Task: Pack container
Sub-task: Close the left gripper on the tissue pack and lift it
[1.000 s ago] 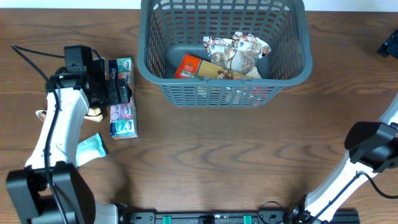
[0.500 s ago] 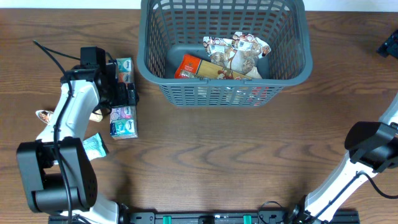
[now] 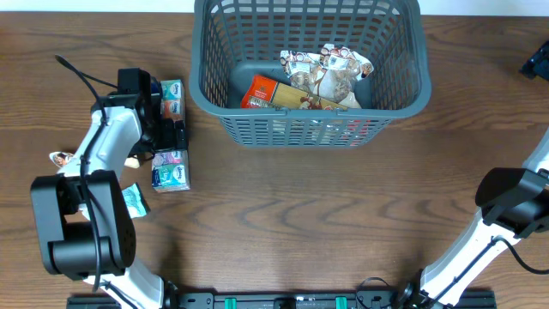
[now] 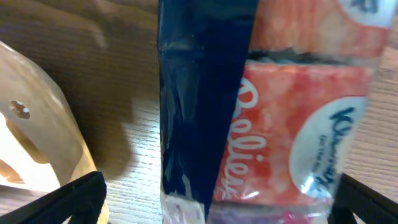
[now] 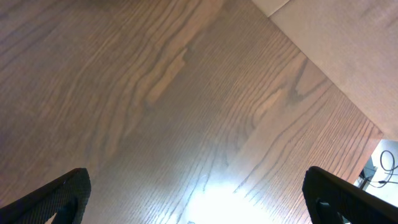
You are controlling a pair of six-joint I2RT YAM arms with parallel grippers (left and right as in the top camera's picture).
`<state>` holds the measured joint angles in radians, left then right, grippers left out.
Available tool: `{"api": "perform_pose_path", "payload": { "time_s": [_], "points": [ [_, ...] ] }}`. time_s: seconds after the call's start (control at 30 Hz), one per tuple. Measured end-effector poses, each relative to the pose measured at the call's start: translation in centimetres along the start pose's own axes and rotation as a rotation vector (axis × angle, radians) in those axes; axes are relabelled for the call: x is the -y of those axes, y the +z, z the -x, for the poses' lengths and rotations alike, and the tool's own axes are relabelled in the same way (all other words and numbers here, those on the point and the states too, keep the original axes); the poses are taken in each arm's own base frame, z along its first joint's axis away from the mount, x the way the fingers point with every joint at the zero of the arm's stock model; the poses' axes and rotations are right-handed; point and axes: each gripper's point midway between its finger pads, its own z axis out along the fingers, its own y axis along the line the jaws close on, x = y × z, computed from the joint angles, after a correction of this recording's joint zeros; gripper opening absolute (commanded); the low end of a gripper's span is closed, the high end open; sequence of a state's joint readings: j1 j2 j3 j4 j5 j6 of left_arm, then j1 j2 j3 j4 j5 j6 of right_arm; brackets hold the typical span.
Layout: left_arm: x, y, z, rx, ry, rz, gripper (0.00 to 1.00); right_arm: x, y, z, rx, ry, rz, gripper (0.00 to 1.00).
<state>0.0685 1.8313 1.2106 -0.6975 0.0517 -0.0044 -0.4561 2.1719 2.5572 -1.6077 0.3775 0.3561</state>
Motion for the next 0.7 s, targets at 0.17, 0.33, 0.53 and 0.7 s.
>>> {"api": "perform_pose_path", "payload": {
  "time_s": [0.17, 0.33, 0.53, 0.7],
  "points": [
    [0.8, 0.0, 0.3, 0.014, 0.021, -0.005, 0.99, 0.0, 0.0, 0.0, 0.000, 0.000, 0.000, 0.99],
    [2.3, 0.1, 0.5, 0.028, 0.059, -0.012, 0.99, 0.0, 0.0, 0.0, 0.000, 0.000, 0.000, 0.99],
    [2.7, 1.5, -0.2, -0.015, 0.064, -0.011, 0.99, 0.0, 0.0, 0.0, 0.000, 0.000, 0.000, 0.99],
    [2.6, 2.9, -0.8, -0.057, 0.053, -0.005, 0.99, 0.0, 0.0, 0.0, 0.000, 0.000, 0.000, 0.99]
  ]
}}
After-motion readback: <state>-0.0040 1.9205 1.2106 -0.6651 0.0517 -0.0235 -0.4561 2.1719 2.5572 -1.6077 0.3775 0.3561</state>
